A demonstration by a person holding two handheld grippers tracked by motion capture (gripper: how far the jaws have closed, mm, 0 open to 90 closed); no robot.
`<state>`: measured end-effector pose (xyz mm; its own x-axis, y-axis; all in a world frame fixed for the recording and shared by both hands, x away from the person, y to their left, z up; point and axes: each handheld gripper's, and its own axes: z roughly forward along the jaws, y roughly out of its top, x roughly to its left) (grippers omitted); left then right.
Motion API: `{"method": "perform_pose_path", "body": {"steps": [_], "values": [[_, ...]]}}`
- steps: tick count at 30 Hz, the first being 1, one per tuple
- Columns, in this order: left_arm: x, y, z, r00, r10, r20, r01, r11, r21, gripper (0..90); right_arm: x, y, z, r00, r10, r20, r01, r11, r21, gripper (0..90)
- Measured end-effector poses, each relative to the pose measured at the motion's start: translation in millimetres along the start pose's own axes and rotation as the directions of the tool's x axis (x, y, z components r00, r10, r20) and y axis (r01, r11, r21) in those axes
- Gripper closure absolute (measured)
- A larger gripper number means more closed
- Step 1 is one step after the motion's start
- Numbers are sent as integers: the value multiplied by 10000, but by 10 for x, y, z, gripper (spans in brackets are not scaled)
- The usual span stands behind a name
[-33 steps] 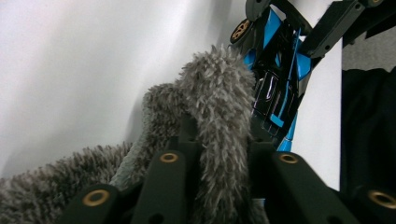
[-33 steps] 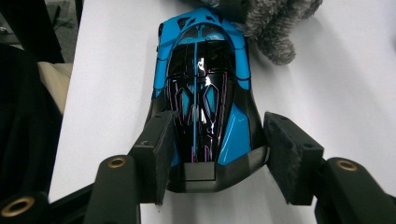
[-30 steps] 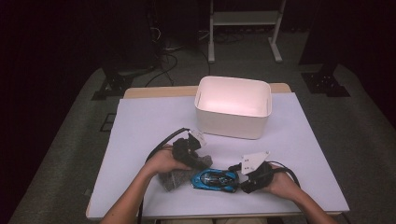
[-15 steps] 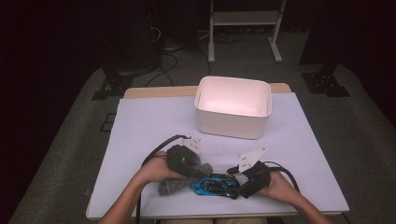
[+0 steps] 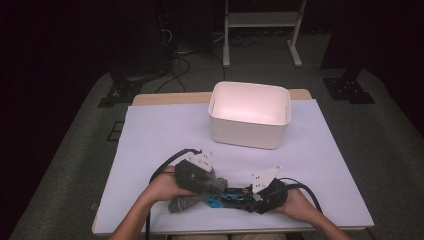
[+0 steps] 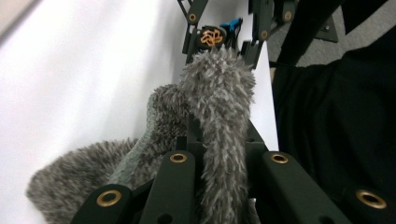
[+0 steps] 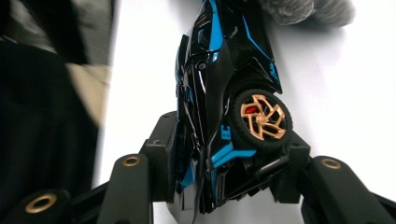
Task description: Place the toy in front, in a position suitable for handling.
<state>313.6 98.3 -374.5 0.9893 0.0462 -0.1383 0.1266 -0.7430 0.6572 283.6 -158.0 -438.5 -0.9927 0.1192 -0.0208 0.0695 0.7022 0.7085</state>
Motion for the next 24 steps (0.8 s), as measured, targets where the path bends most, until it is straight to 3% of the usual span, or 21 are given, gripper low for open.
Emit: {"method": "perform_pose_path", "body": {"steps": [2, 5, 6, 8, 9, 10, 11, 16, 24], "values": [[41, 63, -23, 9998, 25, -196, -26, 10000, -63, 807, -17, 23, -5, 9963, -490, 699, 476, 9986, 219, 532], [87, 116, -18, 9993, 76, -362, -73, 9999, 81, 807, -99, 28, -32, 9953, -434, 871, 427, 9990, 95, 535], [120, 163, 20, 9989, 89, -465, -73, 9994, 330, 807, -174, 0, -35, 9942, -464, 970, 452, 9989, 139, 532], [128, 194, 65, 9988, 157, -458, -134, 9986, 511, 807, -222, -61, -15, 9969, -247, 741, 235, 9996, 164, 520], [128, 194, 65, 9988, 157, -458, -134, 9986, 511, 807, -223, -88, -21, 9980, 31, 637, -30, 10000, -18, 437], [121, 203, 84, 9989, 170, -433, -145, 9983, 573, 807, -223, -88, -21, 9980, 31, 637, -30, 10000, -18, 437], [115, 208, 98, 9986, 262, -457, -233, 9978, 627, 806, -225, -111, -40, 9976, 394, 569, -391, 9992, -74, 367], [110, 241, 115, 9987, 200, -466, -175, 9984, 529, 803, -192, -146, -86, 9979, 400, 501, -384, 9987, -328, 388], [116, 465, 247, 9974, 626, -369, -598, 9955, 730, 803, -224, -184, -175, 9942, 892, 595, -843, 9932, -806, 419]]}}
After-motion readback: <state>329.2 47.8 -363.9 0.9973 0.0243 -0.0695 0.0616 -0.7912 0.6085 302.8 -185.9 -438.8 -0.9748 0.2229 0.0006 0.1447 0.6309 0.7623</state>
